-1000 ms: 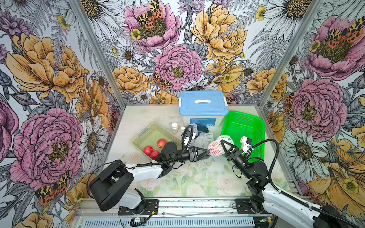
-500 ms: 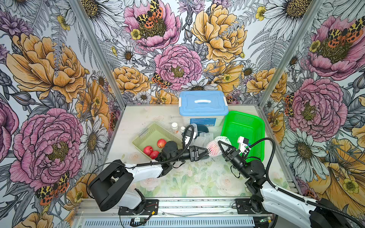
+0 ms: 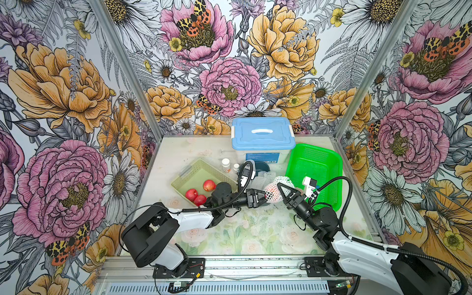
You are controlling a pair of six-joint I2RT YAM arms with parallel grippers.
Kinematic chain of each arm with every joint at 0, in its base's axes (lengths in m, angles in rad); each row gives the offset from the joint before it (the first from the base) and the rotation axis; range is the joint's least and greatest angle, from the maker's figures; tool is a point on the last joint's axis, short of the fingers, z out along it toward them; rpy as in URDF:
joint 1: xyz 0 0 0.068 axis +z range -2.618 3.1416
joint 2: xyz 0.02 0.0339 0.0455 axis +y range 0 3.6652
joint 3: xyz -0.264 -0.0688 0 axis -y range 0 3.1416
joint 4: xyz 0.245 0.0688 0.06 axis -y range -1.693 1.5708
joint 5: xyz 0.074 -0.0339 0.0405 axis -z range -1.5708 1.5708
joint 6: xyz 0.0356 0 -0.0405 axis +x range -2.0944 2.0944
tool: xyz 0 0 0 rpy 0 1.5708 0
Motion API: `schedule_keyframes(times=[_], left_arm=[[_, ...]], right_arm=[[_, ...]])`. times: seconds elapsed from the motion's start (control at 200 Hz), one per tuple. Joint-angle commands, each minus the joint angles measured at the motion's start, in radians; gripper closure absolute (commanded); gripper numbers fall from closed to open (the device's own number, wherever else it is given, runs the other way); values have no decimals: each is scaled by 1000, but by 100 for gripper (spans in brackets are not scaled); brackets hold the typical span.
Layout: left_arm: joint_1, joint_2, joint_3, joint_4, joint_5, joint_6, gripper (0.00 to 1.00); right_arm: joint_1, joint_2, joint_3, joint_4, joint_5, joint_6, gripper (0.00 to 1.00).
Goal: Remove foam nets from apples
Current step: Remove the foam net from the apple.
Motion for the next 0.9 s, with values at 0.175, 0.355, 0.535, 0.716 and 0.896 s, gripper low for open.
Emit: schedule_keyframes(times=[0.175,0.355,0.535,0.716,0.896], left_arm=[[3,-16,17,39,2,14,43],[59,-68,-37,-12,7,14,52],[84,-218,-77,-275,7,105,51],[139,-394,-77,-621,-61,203,49],[324,-563,-36,-1029,-266,248,49]], right_arm=[[31,133,17,151,20,-21,100],[-43,95,0,150,-3,-19,100],[-148,71,-6,130,-33,-37,100],[-181,71,87,5,-92,-120,100],[-163,76,193,-200,-152,-229,100]])
